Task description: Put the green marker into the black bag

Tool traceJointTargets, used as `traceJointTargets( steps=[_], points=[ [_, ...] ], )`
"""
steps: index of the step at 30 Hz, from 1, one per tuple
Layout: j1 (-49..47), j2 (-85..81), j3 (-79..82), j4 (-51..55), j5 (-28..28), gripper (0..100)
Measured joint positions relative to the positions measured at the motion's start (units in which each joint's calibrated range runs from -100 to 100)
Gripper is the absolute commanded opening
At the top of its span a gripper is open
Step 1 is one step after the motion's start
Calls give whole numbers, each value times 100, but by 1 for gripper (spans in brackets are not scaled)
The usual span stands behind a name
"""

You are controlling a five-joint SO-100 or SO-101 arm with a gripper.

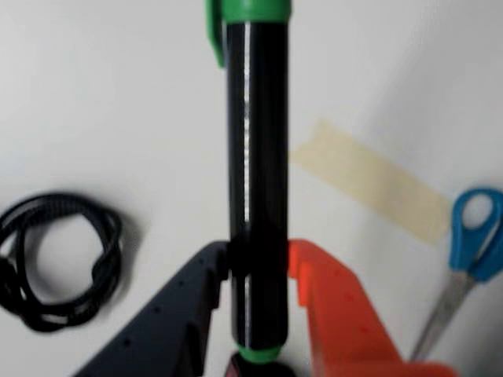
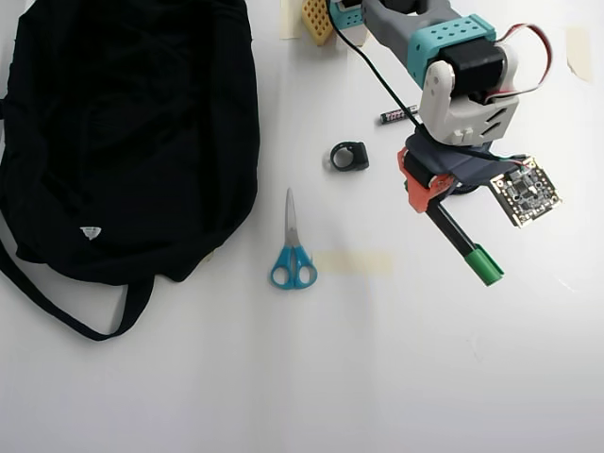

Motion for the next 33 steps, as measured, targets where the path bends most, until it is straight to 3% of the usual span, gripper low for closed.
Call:
traceJointTargets(
  steps=[10,20,27,33],
  points=[
    [257,-1171,1454,-17,-5,2],
    [617,-1685,2602,-799,5,2],
    [1021,-1694,2704,-1065,-15,2],
    [1198,-1694,2704,-1073,-352,2]
  ],
)
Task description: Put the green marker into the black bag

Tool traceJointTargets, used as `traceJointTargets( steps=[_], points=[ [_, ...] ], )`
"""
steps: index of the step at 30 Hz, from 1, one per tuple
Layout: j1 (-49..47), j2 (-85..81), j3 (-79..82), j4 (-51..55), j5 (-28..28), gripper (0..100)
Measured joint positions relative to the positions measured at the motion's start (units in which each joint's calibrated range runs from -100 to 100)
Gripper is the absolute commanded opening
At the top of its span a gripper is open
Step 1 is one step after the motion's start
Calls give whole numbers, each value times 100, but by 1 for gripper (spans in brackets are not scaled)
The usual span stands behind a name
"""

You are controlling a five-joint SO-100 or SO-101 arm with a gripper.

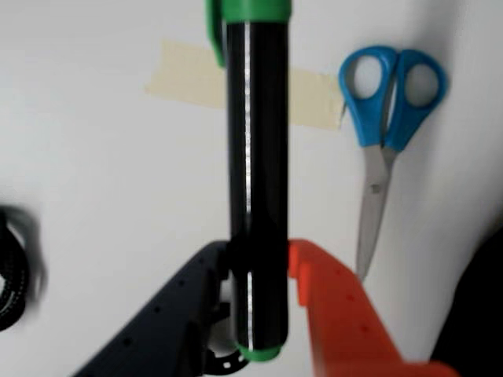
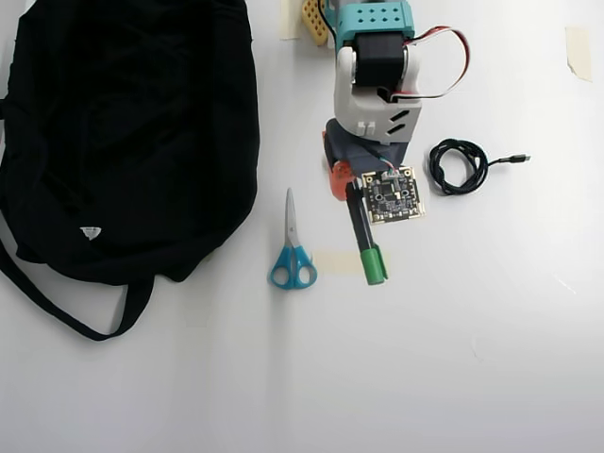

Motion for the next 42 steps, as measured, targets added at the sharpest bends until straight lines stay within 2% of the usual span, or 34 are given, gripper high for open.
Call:
traceJointTargets(
  steps=[5,28,42],
  points=[
    [169,0,0,0,-156,2],
    [1161,-274,267,0,-151,2],
    [2234,-506,267,0,-151,2]
  ],
)
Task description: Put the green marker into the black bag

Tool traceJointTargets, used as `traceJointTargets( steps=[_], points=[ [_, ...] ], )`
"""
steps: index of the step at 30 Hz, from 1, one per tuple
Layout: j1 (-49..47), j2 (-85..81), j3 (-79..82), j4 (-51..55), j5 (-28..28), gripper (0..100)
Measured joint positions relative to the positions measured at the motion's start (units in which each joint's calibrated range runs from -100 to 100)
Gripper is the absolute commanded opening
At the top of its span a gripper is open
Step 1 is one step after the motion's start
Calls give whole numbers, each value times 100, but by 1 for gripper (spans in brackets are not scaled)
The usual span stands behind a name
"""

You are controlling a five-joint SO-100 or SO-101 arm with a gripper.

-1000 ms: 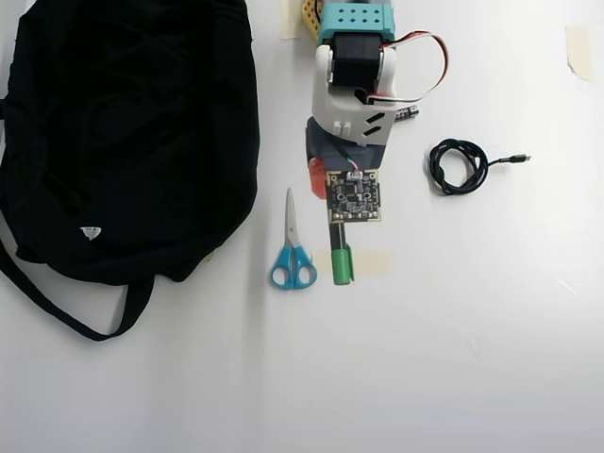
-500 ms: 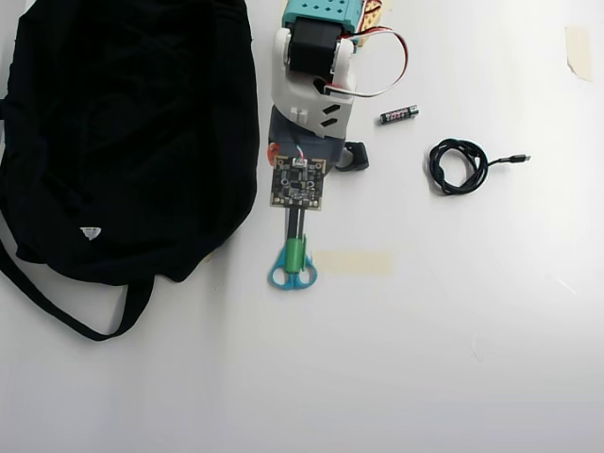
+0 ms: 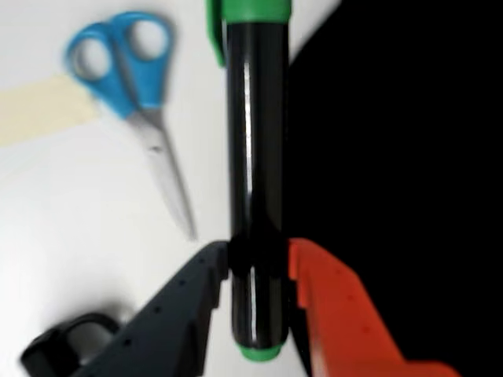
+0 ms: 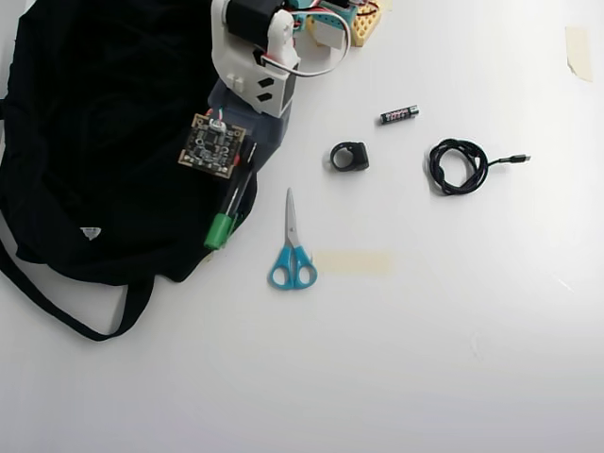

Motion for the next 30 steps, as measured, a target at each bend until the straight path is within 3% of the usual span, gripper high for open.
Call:
traceJointTargets(
  steps=[18,26,30],
  points=[
    [1822,0,0,163,-20,2],
    [3336,0,-8,112,171,2],
    [3483,0,456,-206,181,2]
  ],
)
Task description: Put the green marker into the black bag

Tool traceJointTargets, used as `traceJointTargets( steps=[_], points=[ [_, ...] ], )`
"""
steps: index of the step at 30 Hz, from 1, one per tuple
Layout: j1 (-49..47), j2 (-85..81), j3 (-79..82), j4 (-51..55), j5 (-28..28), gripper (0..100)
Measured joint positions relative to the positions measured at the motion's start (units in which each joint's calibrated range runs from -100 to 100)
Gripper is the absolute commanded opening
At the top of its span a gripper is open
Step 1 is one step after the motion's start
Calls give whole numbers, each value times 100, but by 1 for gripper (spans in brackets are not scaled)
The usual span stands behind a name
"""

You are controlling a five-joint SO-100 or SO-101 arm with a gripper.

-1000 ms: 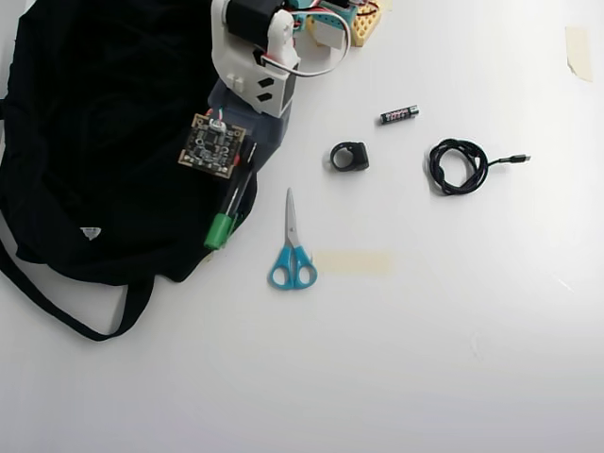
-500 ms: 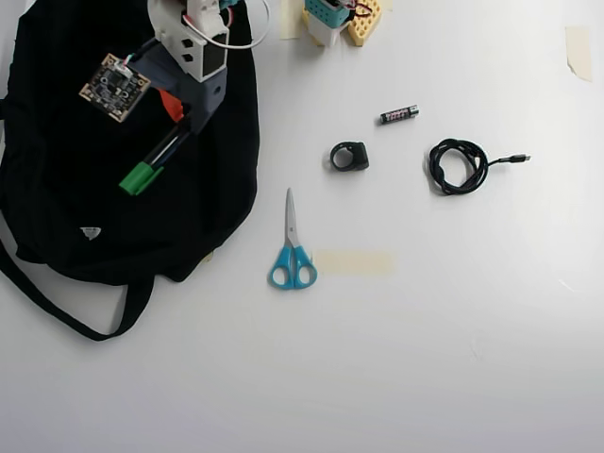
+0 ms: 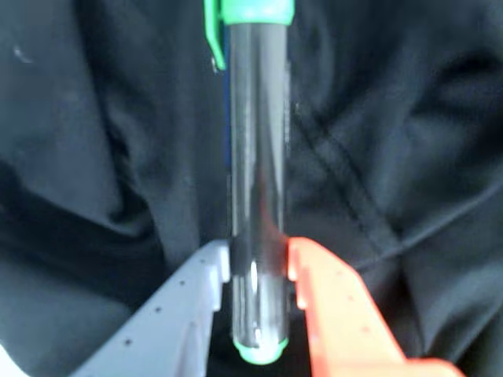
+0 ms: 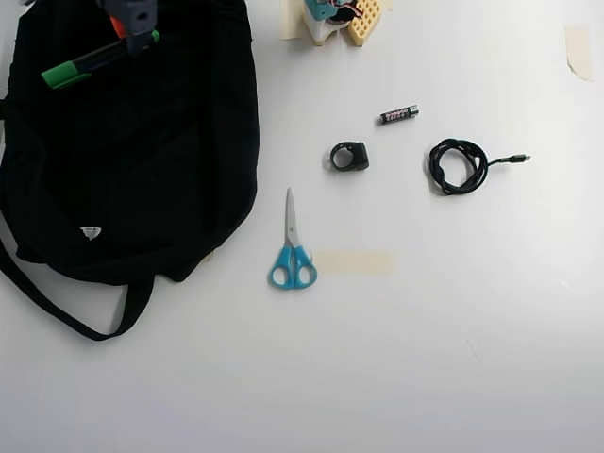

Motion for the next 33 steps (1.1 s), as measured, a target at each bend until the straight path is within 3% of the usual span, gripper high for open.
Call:
traceJointTargets(
  steps=[3,8,16,18,20,28,33],
  points=[
    [-7,0,487,-653,0,3],
    [-7,0,511,-721,-29,23],
    [-51,0,511,-721,-29,25],
    [-59,0,511,-721,-29,37],
    [-59,0,511,-721,-29,41],
    [-96,0,511,-721,-29,42],
    [-816,-141,550,-721,-29,41]
  ],
)
